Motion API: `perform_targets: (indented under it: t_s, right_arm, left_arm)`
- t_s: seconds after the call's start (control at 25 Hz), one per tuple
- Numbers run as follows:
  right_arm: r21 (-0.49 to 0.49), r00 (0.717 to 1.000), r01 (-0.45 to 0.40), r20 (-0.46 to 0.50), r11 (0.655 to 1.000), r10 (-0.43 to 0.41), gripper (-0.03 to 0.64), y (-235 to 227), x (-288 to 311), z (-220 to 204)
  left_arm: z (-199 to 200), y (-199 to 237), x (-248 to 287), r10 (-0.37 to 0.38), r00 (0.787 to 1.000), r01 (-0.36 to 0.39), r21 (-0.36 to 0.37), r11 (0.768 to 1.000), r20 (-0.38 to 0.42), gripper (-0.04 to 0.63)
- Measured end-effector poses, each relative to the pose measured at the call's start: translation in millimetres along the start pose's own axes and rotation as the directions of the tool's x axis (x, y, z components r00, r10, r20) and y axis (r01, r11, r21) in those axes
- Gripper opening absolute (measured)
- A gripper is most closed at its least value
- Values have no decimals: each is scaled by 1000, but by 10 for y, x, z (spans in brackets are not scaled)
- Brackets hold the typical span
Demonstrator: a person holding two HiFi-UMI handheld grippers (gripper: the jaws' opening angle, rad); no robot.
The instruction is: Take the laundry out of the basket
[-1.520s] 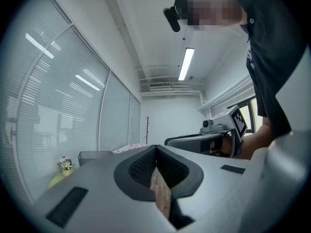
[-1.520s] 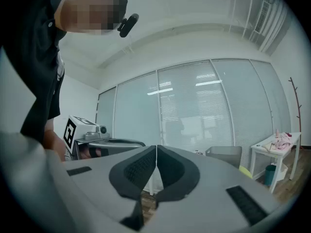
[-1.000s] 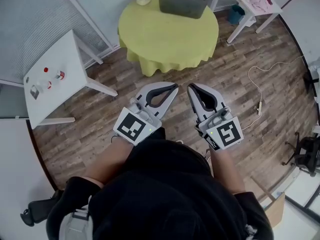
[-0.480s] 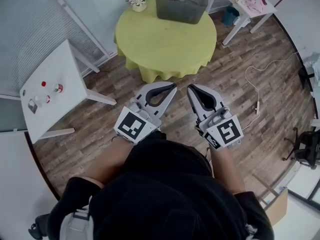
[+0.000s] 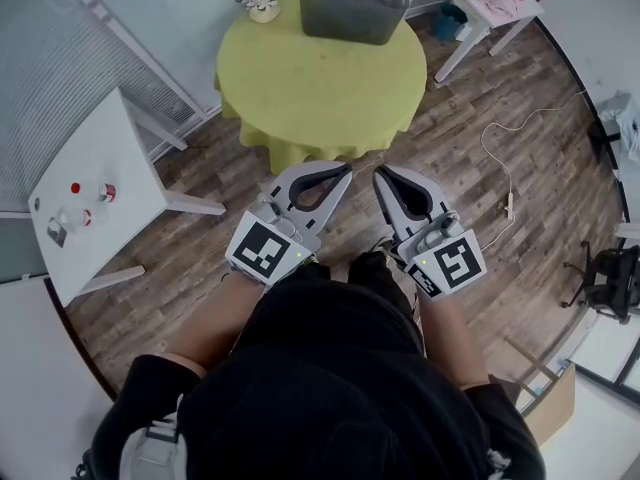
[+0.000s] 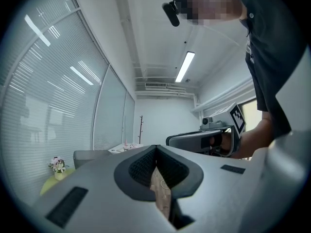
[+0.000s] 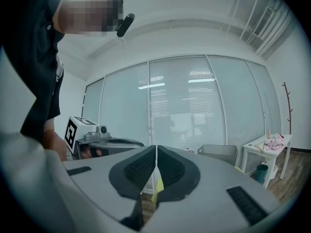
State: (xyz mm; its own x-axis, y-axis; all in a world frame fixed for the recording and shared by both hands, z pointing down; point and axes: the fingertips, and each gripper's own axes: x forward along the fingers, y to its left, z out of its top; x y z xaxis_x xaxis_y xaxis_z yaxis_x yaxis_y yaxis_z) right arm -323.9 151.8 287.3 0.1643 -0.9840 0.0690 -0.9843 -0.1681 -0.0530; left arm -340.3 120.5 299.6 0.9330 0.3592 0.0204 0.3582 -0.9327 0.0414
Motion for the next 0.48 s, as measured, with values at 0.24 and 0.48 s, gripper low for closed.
perform_targets:
  t_s: [0.24,0.48]
  right_arm:
    - [14,1000,-9,17,1000,9,28,-332,38,7]
    - [18,998,-44,36,999,43,25,-834,28,57]
  left_arm:
    - [10,128,261,15,1000,-15,8,1000,-3,9]
    - [33,195,729,48,999,-48,26,999,-21,9]
